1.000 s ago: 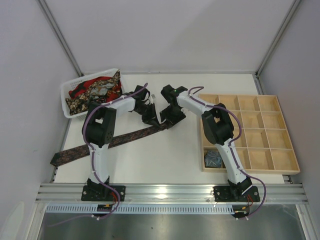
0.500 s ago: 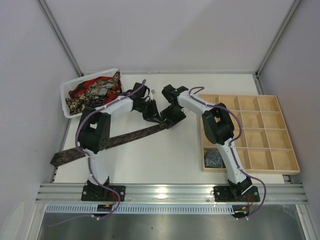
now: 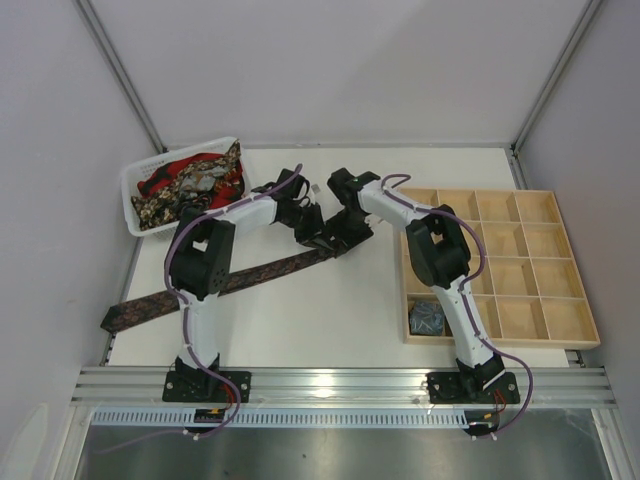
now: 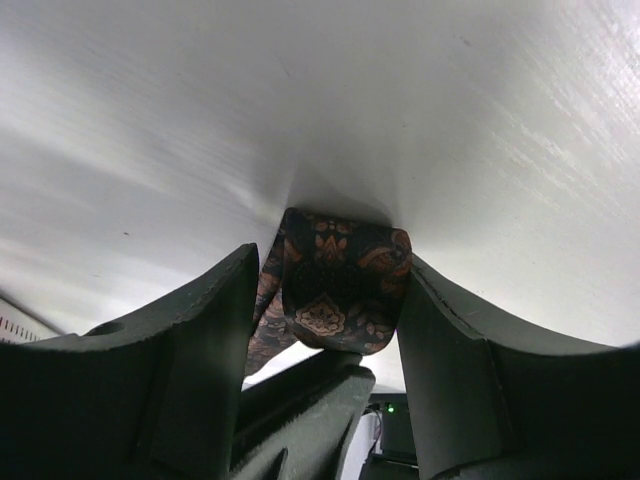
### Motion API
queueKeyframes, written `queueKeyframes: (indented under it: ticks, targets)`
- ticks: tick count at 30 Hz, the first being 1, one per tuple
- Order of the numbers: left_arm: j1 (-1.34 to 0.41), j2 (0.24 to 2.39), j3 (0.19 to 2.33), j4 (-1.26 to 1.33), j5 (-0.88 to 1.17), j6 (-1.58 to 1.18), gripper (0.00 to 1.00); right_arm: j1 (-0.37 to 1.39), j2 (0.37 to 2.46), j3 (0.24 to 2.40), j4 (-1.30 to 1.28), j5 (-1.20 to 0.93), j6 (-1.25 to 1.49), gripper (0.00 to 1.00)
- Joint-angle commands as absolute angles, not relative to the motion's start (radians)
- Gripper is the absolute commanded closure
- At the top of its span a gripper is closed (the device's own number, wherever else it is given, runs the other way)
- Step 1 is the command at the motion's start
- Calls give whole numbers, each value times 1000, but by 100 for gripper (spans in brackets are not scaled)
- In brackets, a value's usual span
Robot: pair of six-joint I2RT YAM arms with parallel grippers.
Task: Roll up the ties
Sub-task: Roll the tie
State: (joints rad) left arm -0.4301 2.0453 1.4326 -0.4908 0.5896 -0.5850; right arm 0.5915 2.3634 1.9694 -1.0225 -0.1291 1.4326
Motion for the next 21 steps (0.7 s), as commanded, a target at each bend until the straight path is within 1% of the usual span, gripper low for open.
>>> queueKeyframes:
  ticks: [1, 9, 13, 17, 21]
  targets:
    - [-428, 2069, 1494, -497, 606, -580, 83, 577, 2395, 1931, -1016, -34, 1397, 40]
    - [-428, 2091, 1494, -508, 584, -561, 84, 572, 2387, 1927, -996, -66, 1373, 39]
    - [-425, 2097, 1496, -523, 563, -548, 84, 560, 2376, 1910, -985, -106, 1355, 37]
    - [-416, 2102, 1497, -523, 563, -549, 83, 546, 2309, 1827, -954, -133, 1327, 31]
    - [-414, 2097, 1508, -520, 563, -549, 84, 508, 2270, 1798, -913, -143, 1276, 24]
